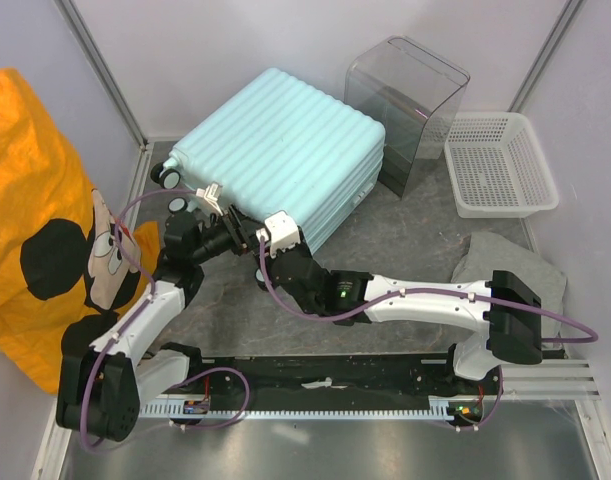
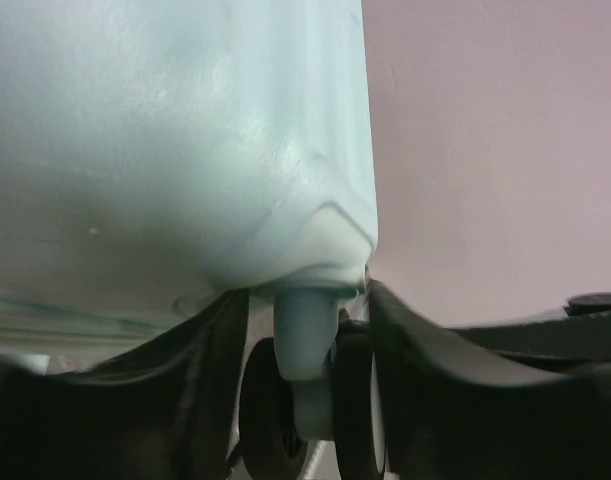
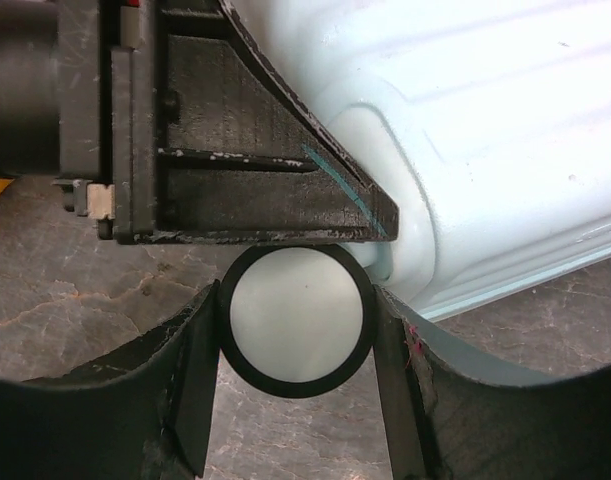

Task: Open, take out, and arrange the luggage
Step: Unzip the luggage at the center of the board.

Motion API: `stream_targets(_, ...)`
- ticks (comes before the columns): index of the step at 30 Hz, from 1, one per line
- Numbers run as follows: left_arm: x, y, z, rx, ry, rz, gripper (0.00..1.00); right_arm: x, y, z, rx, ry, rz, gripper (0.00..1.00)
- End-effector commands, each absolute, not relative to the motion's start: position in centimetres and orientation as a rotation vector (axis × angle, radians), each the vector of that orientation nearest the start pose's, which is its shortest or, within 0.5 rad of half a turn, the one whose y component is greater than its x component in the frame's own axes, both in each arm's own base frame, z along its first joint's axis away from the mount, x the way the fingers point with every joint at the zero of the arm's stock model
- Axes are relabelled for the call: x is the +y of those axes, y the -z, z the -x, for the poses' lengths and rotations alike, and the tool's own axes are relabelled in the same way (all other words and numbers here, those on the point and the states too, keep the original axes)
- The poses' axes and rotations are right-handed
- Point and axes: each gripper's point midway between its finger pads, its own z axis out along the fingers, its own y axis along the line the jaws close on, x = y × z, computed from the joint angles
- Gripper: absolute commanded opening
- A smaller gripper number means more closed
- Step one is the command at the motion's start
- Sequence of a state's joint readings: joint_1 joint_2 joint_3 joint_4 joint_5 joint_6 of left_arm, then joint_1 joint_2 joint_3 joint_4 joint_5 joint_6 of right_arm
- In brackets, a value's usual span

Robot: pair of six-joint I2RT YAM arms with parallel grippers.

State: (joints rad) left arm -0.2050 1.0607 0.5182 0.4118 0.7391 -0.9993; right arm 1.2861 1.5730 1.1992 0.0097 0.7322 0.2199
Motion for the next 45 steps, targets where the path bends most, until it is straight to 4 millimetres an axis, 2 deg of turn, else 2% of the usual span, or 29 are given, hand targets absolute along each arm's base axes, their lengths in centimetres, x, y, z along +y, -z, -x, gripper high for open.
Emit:
stream_targets(1, -17.9, -24.4, -29.9, 1.812, 1.161, 0.093, 0.69, 39.0, -26.5, -24.7, 1.707, -0.24, 0.435, 0.1)
stream_targets(2, -17.0, -25.2, -30.0, 1.779, 1.088, 0.091, 0.86, 38.9, -26.4, -24.7, 1.706, -0.229, 0.436, 0.07)
stream_targets(3, -16.4, -25.4, -30.0, 1.77, 1.047, 0.098, 0.93, 38.8, -26.4, -24.8, 1.703, -0.223, 0.436, 0.05)
stream_targets(5, -14.7, -24.8, -30.2, 1.782, 0.919, 0.132, 0.98, 38.8, -26.6, -24.9, 1.695, -0.218, 0.433, 0.0)
stream_targets(7, -13.5, -25.2, -29.8, 1.76, 0.839, 0.147, 0.99, 38.9, -26.8, -24.9, 1.688, -0.221, 0.43, 0.0)
stream_targets(8, -12.4, -24.2, -29.8, 1.774, 0.768, 0.177, 0.99, 38.9, -26.9, -25.0, 1.684, -0.22, 0.432, 0.0)
stream_targets(10, -11.1, -23.9, -29.5, 1.754, 0.708, 0.22, 0.99, 38.9, -27.4, -25.1, 1.675, -0.233, 0.423, 0.0)
stream_targets(11, -10.9, -22.4, -29.3, 1.775, 0.696, 0.242, 0.99, 38.8, -27.4, -25.2, 1.674, -0.235, 0.422, 0.0)
stream_targets(13, -10.3, -21.6, -28.9, 1.756, 0.679, 0.272, 0.99, 38.6, -27.2, -25.5, 1.676, -0.242, 0.416, 0.0)
stream_targets(14, -10.1, -19.5, -28.4, 1.782, 0.672, 0.293, 0.98, 38.7, -27.4, -25.5, 1.678, -0.267, 0.412, 0.0)
stream_targets(16, -10.0, -18.6, -28.1, 1.758, 0.678, 0.291, 0.93, 38.4, -27.0, -25.9, 1.689, -0.285, 0.4, 0.0)
stream_targets(17, -10.0, -16.6, -27.7, 1.79, 0.676, 0.29, 0.88, 38.8, -26.9, -25.8, 1.693, -0.314, 0.413, 0.0)
stream_targets(18, -10.3, -16.3, -27.6, 1.779, 0.685, 0.276, 0.86, 38.7, -26.9, -26.0, 1.699, -0.334, 0.399, 0.0)
stream_targets(19, -10.5, -14.9, -27.2, 1.804, 0.688, 0.252, 0.85, 38.7, -27.0, -26.2, 1.701, -0.345, 0.392, 0.0)
stream_targets(23, -11.8, -13.8, -26.5, 1.802, 0.694, 0.143, 0.8, 38.9, -27.7, -26.3, 1.696, -0.385, 0.389, 0.0)
stream_targets(29, -15.4, -12.8, -24.5, 1.758, 0.788, -0.034, 0.76, 39.2, -27.6, -26.4, 1.701, -0.411, 0.383, 0.0)
stream_targets(30, -16.3, -12.7, -24.0, 1.752, 0.817, -0.068, 0.76, 39.3, -27.6, -26.4, 1.702, -0.416, 0.382, 0.0)
stream_targets(34, -17.6, -12.8, -23.6, 1.715, 0.826, -0.096, 0.73, 39.3, -27.5, -26.4, 1.708, -0.43, 0.374, 0.0)
stream_targets(38, -19.5, -14.1, -23.5, 1.658, 0.859, -0.132, 0.72, 39.6, -27.4, -26.2, 1.714, -0.452, 0.374, 0.0)
stream_targets(39, -19.8, -13.7, -23.6, 1.674, 0.853, -0.139, 0.72, 39.7, -27.3, -26.2, 1.717, -0.456, 0.375, 0.0)
stream_targets(41, -20.1, -14.4, -24.1, 1.644, 0.847, -0.11, 0.71, 39.9, -27.2, -26.1, 1.721, -0.475, 0.371, 0.0)
stream_targets(42, -20.0, -13.9, -24.6, 1.662, 0.819, -0.085, 0.7, 39.9, -27.1, -26.0, 1.724, -0.475, 0.371, 0.0)
stream_targets(44, -20.2, -14.7, -25.0, 1.625, 0.826, -0.064, 0.69, 40.0, -27.2, -25.9, 1.725, -0.487, 0.37, 0.0)
stream_targets(45, -20.2, -14.4, -25.3, 1.633, 0.822, -0.044, 0.69, 40.0, -27.2, -25.9, 1.726, -0.49, 0.371, 0.0)
